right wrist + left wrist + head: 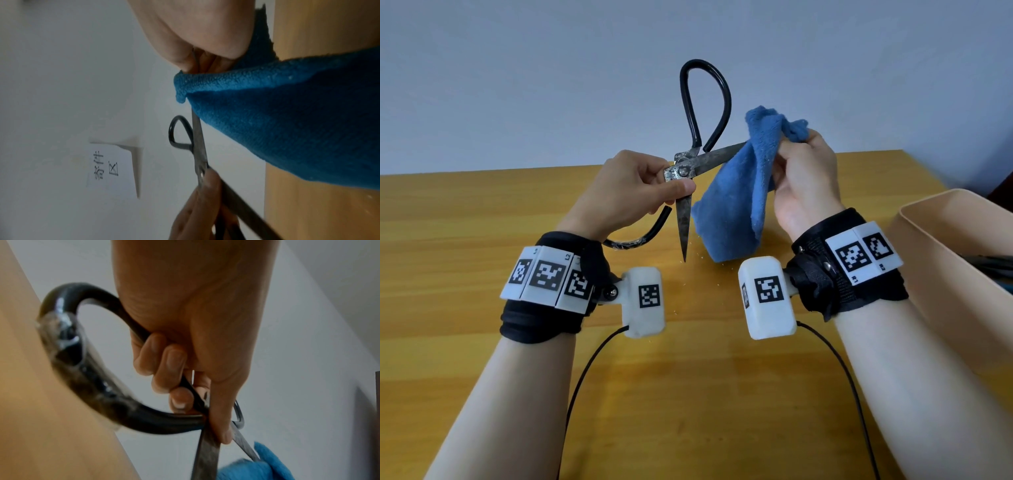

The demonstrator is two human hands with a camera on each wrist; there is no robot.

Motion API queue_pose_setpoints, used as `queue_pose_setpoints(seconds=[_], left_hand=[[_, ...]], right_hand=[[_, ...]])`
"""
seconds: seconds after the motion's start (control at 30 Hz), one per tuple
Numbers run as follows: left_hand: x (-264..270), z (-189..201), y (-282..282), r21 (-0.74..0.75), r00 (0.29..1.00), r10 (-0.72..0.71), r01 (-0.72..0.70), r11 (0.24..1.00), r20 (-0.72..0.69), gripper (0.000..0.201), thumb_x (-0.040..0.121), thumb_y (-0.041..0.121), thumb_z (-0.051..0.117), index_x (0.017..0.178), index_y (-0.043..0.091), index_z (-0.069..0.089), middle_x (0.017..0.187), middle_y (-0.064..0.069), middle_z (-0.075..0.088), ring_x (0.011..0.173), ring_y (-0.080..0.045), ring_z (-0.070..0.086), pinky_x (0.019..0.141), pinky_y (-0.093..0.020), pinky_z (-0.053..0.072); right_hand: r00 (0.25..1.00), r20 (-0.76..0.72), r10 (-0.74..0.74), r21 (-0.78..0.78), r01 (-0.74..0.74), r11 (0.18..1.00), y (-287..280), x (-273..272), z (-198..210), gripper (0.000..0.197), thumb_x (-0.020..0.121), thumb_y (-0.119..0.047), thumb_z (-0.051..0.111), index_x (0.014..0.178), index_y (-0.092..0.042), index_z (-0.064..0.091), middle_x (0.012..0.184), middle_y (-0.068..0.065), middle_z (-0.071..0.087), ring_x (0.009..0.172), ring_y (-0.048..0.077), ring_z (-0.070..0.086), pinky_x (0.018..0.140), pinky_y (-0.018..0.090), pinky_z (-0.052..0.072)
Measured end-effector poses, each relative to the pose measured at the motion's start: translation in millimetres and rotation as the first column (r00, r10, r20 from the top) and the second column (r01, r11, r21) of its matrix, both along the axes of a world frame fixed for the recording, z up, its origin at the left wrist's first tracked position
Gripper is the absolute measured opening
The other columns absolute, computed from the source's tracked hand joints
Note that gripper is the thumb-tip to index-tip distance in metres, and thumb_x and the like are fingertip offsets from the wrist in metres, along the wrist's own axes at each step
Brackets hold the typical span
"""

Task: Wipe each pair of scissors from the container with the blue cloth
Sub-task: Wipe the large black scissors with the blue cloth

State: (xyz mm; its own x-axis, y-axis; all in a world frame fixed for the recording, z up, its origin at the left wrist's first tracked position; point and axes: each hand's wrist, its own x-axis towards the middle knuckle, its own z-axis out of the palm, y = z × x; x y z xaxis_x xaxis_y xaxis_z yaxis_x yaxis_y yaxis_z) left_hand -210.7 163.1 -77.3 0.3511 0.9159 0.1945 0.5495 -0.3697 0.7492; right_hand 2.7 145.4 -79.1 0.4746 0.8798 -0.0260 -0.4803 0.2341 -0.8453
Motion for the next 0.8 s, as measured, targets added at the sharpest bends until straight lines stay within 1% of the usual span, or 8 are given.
queue_pose_setpoints(seconds=[0.07, 0.17, 0.2, 0.3, 0.4, 0.5, 0.63, 0.8], left_hand=[[-3, 1, 0, -0.011, 1.0, 0.009, -0.009, 1.0, -0.016, 0.043, 0.087, 0.045, 0.075, 0.054, 0.023, 0.059, 0.051, 0.003, 0.051, 0.049, -0.007, 0.04, 0.053, -0.023, 0.032], [-4, 1, 0, -0.003, 0.999, 0.024, -0.024, 1.0, -0.035, 0.044, 0.085, 0.047, 0.076, 0.068, 0.008, 0.066, 0.054, 0.0, 0.052, 0.049, -0.006, 0.04, 0.049, -0.015, 0.032], [-4, 1, 1, 0.0, 0.999, 0.027, -0.027, 1.0, -0.039, 0.045, 0.085, 0.047, 0.076, 0.069, 0.007, 0.066, 0.054, 0.0, 0.052, 0.05, -0.006, 0.041, 0.049, -0.014, 0.032], [-4, 1, 1, 0.007, 0.997, 0.035, -0.035, 0.999, -0.068, 0.046, 0.085, 0.048, 0.076, 0.059, 0.015, 0.056, 0.056, -0.002, 0.053, 0.056, -0.009, 0.043, 0.056, -0.023, 0.034], [-7, 1, 1, 0.008, 0.995, 0.047, -0.046, 0.999, -0.091, 0.049, 0.085, 0.048, 0.076, 0.063, 0.009, 0.054, 0.057, -0.002, 0.053, 0.05, -0.005, 0.039, 0.057, -0.024, 0.032], [-7, -1, 3, 0.012, 0.995, 0.051, -0.05, 0.999, -0.084, 0.053, 0.084, 0.048, 0.077, 0.066, 0.005, 0.051, 0.06, -0.005, 0.053, 0.051, -0.006, 0.037, 0.053, -0.018, 0.032], [-3, -4, 4, 0.0, 0.997, 0.053, -0.053, 0.999, -0.063, 0.059, 0.083, 0.048, 0.078, 0.072, -0.004, 0.052, 0.063, -0.008, 0.048, 0.045, -0.006, 0.032, 0.044, -0.013, 0.028], [0, -5, 2, -0.011, 0.999, 0.04, -0.041, 0.999, -0.035, 0.054, 0.083, 0.048, 0.078, 0.068, 0.005, 0.05, 0.065, -0.011, 0.044, 0.049, -0.007, 0.028, 0.046, -0.015, 0.024]], right_hand=[[0.998, -0.069, -0.01, 0.003, 0.01, 1.0, 0, 10, 1, 0.018, 0.094, 0.005, 0.056, 0.105, -0.009, 0.058, 0.086, 0.008, 0.065, 0.069, 0.015, 0.066, 0.058, 0.023, 0.053], [0.991, -0.084, 0.104, 0.05, -0.1, 0.994, -1, 16, 4, 0.022, 0.094, 0.0, 0.061, 0.116, -0.002, 0.06, 0.102, 0.022, 0.069, 0.082, 0.027, 0.071, 0.075, 0.035, 0.061], [0.99, -0.035, 0.136, 0.047, -0.134, 0.99, -2, 14, 5, 0.019, 0.094, -0.002, 0.061, 0.113, -0.003, 0.062, 0.099, 0.02, 0.069, 0.082, 0.026, 0.07, 0.076, 0.035, 0.06], [0.964, 0.172, 0.203, -0.016, -0.204, 0.979, -5, 2, 6, 0.006, 0.096, -0.006, 0.061, 0.099, -0.011, 0.063, 0.082, 0.005, 0.066, 0.067, 0.011, 0.065, 0.066, 0.025, 0.053], [0.929, 0.287, 0.236, -0.082, -0.221, 0.972, -4, 1, 3, 0.012, 0.094, -0.001, 0.061, 0.098, -0.012, 0.06, 0.095, 0.01, 0.067, 0.071, 0.013, 0.067, 0.066, 0.027, 0.057], [0.929, 0.288, 0.234, -0.112, -0.21, 0.971, -3, 1, 0, 0.012, 0.093, 0.001, 0.062, 0.095, -0.012, 0.061, 0.099, 0.012, 0.068, 0.073, 0.016, 0.068, 0.068, 0.03, 0.059], [0.94, 0.266, 0.211, -0.117, -0.186, 0.976, -2, 1, 1, 0.014, 0.094, 0.003, 0.06, 0.093, -0.011, 0.06, 0.09, 0.008, 0.069, 0.067, 0.013, 0.07, 0.064, 0.03, 0.06], [0.963, 0.201, 0.18, -0.103, -0.162, 0.981, -4, 0, 4, 0.015, 0.094, 0.007, 0.056, 0.1, -0.007, 0.058, 0.086, 0.008, 0.068, 0.057, 0.01, 0.07, 0.054, 0.026, 0.056]])
